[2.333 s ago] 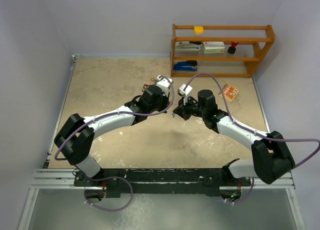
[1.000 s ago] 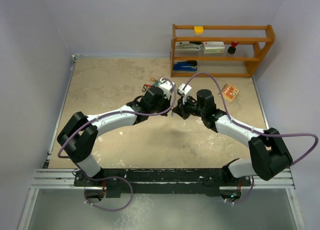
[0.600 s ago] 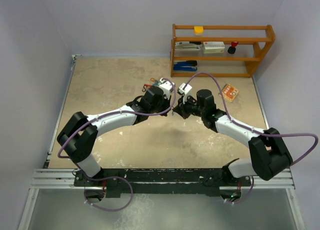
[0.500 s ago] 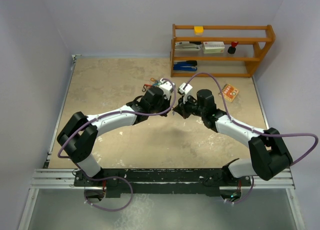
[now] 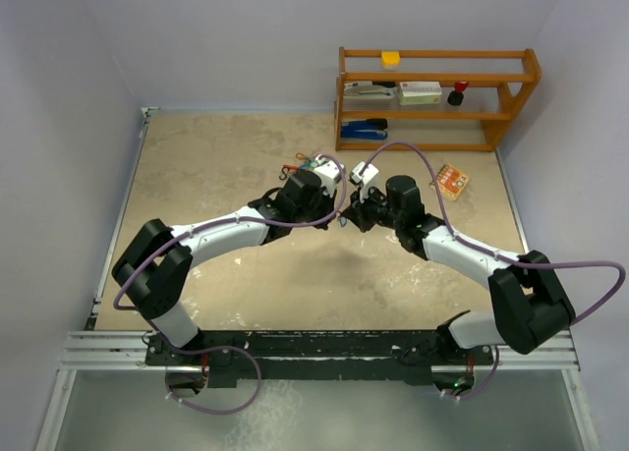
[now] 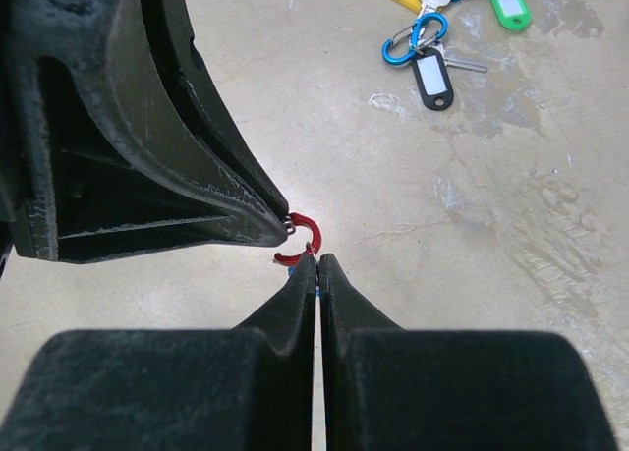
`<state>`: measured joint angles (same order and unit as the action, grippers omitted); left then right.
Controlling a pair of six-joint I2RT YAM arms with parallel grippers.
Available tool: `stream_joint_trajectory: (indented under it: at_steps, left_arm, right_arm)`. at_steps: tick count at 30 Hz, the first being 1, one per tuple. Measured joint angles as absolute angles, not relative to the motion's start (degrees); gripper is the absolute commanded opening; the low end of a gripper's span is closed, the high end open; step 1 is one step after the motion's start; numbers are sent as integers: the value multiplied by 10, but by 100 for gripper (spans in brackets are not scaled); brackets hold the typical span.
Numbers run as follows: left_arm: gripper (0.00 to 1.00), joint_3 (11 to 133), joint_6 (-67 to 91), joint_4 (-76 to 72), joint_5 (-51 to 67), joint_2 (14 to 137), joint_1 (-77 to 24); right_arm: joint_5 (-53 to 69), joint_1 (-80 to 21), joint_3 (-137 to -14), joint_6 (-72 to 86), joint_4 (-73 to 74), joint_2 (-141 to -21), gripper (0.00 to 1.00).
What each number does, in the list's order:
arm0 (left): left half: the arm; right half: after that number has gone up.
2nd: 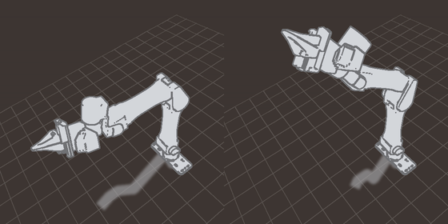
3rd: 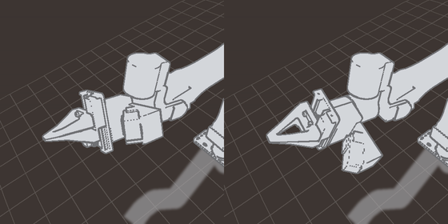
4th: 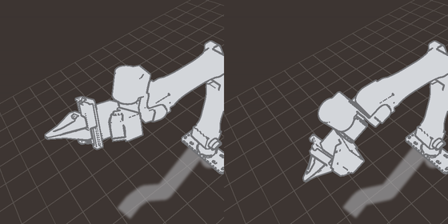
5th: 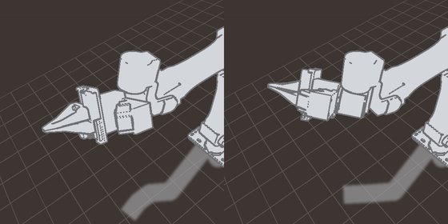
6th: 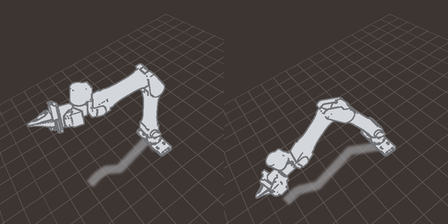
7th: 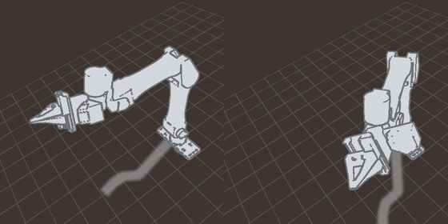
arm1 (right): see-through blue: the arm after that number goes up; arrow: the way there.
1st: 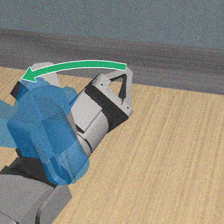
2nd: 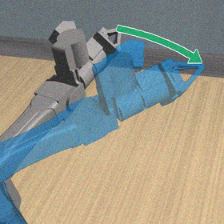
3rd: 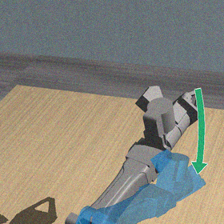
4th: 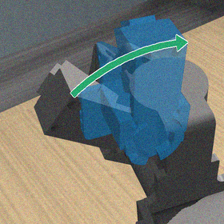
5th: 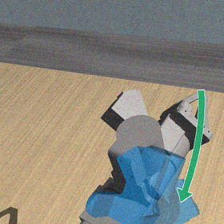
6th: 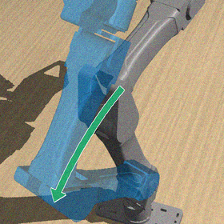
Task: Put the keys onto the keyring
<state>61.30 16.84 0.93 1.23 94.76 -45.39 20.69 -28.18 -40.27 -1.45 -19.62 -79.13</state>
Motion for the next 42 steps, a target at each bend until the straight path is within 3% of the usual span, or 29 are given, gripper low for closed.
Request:
stream_joint_trajectory:
  at_steps: [3,6,10,16,18,28,42]
  left_arm:
    - [28,613,169,9,11,948,-454]
    - [47,613,170,6,-3,948,-455]
    - [58,604,180,10,-47,944,-453]
    - [65,561,208,1,-123,885,-445]
    - [75,552,220,-3,-159,860,-442]
    - [77,503,307,-26,-294,790,-390]
    - [79,502,320,-19,-309,790,-386]
  right_arm:
    - [202,-283,-403,-15,-196,-791,0]
    - [193,-284,-407,-17,-189,-791,0]
    - [173,-281,-419,-20,-188,-791,0]
    - [158,-281,-423,-22,-188,-791,0]
    - [157,-281,-424,-22,-188,-791,0]
    - [123,-281,-477,-2,-182,-844,0]
    - [66,-281,-614,56,-208,-1031,0]
